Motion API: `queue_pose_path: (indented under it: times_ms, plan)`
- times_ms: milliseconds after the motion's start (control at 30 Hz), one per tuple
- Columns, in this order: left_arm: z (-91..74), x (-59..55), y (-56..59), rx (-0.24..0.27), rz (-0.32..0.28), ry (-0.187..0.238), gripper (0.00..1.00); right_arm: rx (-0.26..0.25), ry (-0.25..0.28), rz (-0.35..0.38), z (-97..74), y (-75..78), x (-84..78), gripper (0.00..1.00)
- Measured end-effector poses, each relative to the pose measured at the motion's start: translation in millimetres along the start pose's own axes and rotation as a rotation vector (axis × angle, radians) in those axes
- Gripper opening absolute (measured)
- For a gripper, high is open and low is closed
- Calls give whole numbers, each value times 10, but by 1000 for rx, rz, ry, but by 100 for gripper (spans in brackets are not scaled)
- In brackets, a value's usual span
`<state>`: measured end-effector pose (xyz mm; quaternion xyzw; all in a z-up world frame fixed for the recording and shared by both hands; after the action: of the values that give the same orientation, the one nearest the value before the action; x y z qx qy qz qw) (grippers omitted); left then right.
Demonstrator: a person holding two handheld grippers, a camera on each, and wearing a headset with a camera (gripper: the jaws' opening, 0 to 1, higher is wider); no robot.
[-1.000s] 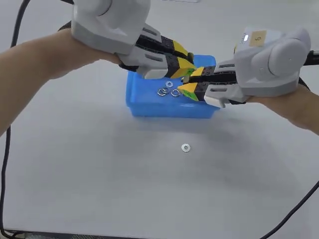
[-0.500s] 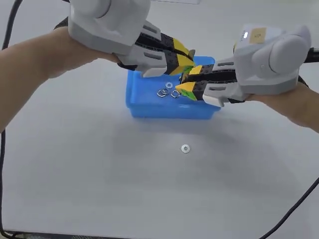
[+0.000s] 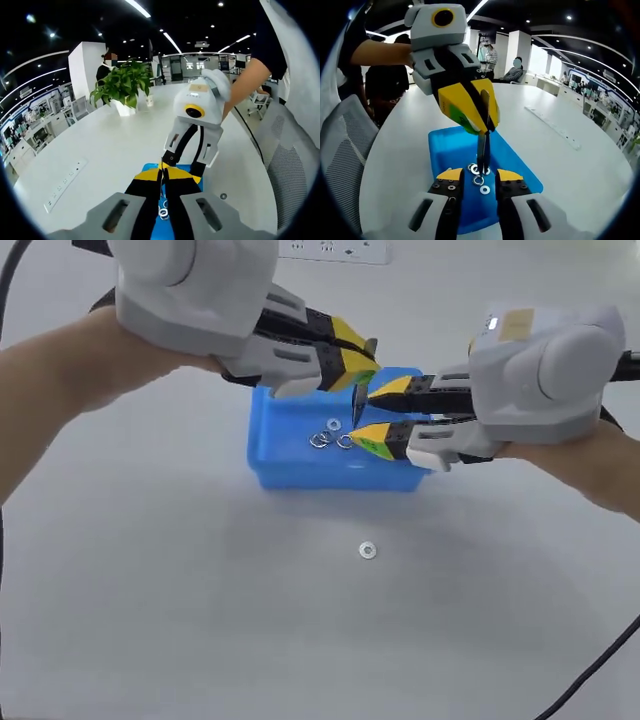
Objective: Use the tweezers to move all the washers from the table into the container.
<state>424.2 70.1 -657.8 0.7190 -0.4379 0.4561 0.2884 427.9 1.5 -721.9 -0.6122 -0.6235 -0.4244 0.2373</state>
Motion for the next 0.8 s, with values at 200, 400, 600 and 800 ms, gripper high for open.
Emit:
queue_pose_path:
  times_ms: [200, 400, 600, 800]
  plan:
    - [-115, 61, 16, 18, 0, 22, 6, -28, 45, 60, -185, -24, 81, 35]
    - [-244, 128, 90, 34, 7, 28, 6, -48, 30, 64, -368, -143, 55, 41]
    - [-364, 188, 243, 37, 9, 38, 6, -77, 20, 88, -611, -298, -1, 52]
    - [-414, 206, 428, 23, 10, 44, 6, -71, -4, 110, -763, -514, -88, 55]
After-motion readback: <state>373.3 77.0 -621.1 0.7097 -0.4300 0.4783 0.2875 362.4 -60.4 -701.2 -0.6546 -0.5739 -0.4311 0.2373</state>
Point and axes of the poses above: the centre of the closed fingertips' face, and the gripper's own axes: z roughly forward along the fingers, y roughly to its right, x roughly out of its top, the point moved 5 cm from there along -z, roughly backward along the fingers, and after that the axes turned 10 degrees about -z, right-handed, at the moved point
